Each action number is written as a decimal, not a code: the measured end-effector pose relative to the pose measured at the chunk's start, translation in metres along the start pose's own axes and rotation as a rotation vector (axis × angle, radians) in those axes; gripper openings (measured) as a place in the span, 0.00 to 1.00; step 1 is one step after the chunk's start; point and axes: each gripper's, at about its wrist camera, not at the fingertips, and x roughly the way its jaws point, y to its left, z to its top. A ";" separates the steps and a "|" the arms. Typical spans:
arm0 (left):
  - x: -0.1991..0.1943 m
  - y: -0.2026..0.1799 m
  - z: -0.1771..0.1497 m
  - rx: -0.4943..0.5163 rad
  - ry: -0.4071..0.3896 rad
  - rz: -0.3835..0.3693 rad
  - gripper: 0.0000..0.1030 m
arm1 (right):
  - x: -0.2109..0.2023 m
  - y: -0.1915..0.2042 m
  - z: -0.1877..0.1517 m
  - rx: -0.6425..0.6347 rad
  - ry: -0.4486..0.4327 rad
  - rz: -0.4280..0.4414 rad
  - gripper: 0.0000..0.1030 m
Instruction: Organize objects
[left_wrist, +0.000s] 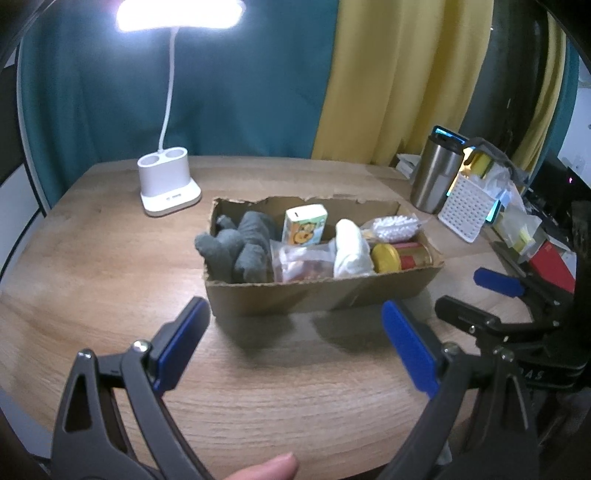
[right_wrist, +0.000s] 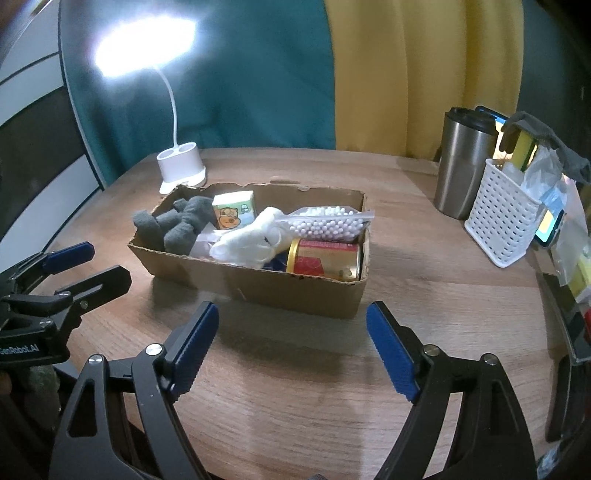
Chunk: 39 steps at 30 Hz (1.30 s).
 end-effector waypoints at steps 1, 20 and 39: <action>0.000 0.000 0.000 0.000 0.000 -0.001 0.93 | 0.000 0.001 0.000 -0.001 -0.001 -0.001 0.82; -0.001 0.001 0.002 0.017 -0.008 0.010 0.93 | -0.002 0.000 0.003 0.007 -0.004 -0.011 0.82; 0.001 0.002 0.002 0.024 -0.007 0.004 0.93 | 0.000 -0.001 0.003 0.010 0.000 -0.016 0.82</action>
